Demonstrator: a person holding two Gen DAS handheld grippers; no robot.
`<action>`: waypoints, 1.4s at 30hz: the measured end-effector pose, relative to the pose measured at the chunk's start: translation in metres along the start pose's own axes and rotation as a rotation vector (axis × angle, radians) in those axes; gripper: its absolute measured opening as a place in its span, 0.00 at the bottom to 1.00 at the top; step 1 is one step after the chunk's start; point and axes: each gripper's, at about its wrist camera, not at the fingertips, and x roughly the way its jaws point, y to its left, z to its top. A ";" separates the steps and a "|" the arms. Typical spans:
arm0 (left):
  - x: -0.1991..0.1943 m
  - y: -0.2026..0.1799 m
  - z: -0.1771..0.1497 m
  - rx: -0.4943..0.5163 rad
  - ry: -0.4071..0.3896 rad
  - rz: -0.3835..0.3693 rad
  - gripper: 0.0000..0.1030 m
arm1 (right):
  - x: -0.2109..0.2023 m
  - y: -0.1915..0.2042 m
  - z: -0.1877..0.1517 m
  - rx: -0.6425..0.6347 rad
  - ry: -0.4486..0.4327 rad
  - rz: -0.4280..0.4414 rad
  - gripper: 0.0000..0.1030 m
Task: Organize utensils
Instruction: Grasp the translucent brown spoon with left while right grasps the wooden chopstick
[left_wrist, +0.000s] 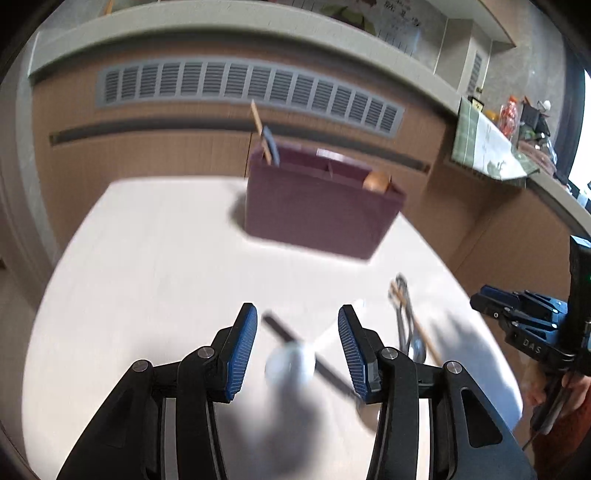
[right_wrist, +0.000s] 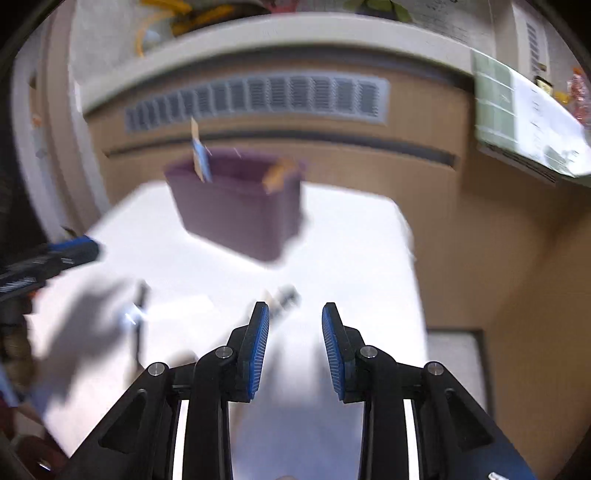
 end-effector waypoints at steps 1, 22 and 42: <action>-0.001 0.001 -0.006 -0.001 0.007 0.007 0.45 | 0.001 0.000 -0.007 -0.012 0.016 -0.021 0.28; 0.063 -0.087 -0.031 0.166 0.301 -0.171 0.44 | -0.011 -0.003 -0.048 0.075 0.061 0.028 0.25; 0.052 -0.064 -0.026 0.052 0.263 -0.146 0.33 | 0.018 0.010 -0.030 0.098 0.112 0.138 0.25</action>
